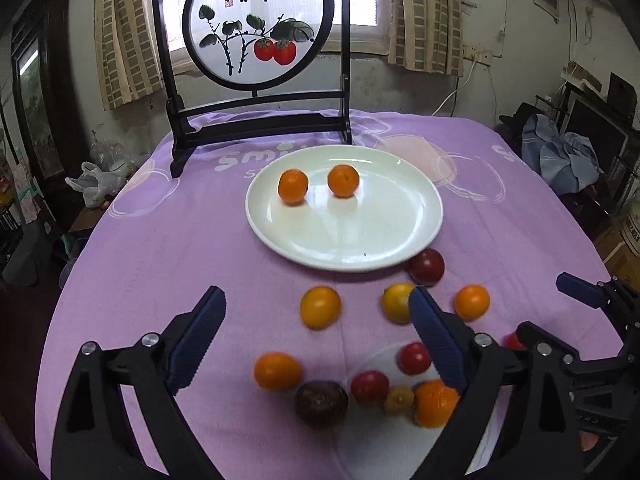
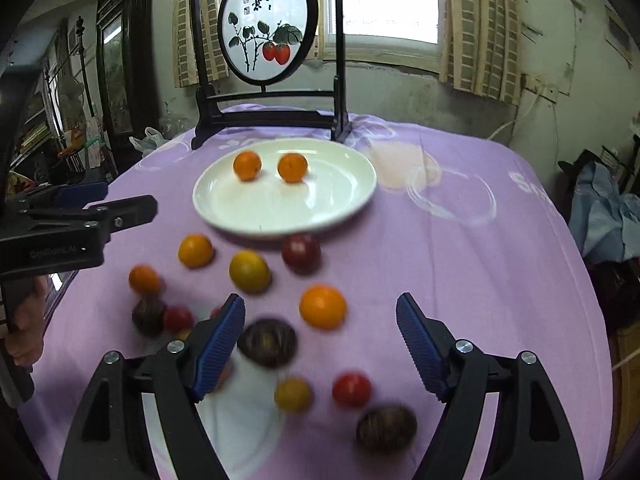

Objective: Organize fruits
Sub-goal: 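Grasp a dark brown fruit with the right tool while the left tool grasps another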

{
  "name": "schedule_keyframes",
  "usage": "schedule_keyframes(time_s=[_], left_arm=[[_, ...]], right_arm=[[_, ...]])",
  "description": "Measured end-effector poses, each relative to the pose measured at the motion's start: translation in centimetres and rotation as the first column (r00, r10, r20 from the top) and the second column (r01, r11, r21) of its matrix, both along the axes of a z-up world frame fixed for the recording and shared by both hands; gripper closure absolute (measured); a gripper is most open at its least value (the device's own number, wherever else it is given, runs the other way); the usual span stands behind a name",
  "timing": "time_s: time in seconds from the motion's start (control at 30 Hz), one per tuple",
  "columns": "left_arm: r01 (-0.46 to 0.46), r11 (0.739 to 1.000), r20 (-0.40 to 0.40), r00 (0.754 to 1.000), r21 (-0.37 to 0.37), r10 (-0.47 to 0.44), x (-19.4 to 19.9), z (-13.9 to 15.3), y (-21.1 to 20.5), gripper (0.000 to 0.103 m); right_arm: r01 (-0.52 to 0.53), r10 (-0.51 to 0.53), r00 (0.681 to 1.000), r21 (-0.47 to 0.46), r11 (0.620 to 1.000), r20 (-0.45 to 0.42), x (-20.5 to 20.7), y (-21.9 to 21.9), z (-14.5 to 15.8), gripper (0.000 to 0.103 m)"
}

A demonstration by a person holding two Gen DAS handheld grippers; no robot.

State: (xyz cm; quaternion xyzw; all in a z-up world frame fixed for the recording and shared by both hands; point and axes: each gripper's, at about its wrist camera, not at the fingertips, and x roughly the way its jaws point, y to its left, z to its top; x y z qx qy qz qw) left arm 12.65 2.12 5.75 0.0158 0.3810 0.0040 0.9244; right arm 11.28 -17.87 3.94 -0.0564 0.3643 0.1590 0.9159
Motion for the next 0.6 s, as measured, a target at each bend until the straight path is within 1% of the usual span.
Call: schedule_keyframes(time_s=[0.03,0.17,0.3,0.43,0.6], left_arm=[[0.004,1.0,-0.006,1.0,-0.001,-0.004,-0.9,-0.5,-0.1,0.01],[0.01,1.0,-0.051,0.999,-0.018,-0.011,-4.4,-3.2,-0.5,0.01],[0.002,0.999,-0.083,0.997,-0.042,-0.005,-6.8,-5.1,-0.1,0.01],[-0.004,0.999,-0.099,0.995,-0.032,0.001,-8.3,-6.4,0.2,0.01],[-0.004,0.999,-0.113,0.994,-0.038,0.0,-9.0,-7.2,0.5,0.01]], right_arm=[[0.011,-0.011,1.0,0.003,1.0,-0.004,-1.2,-0.6,-0.4,0.024],[0.041,-0.04,0.999,0.028,0.999,-0.033,-3.7,-2.1,-1.8,0.024],[0.055,-0.048,0.994,0.063,0.997,-0.096,-5.6,-2.3,-3.6,0.024],[0.078,-0.075,0.99,0.022,0.997,-0.119,-7.0,-2.0,-4.8,0.024],[0.152,-0.151,0.973,-0.008,0.988,-0.172,-7.3,-3.3,-6.0,0.024]])
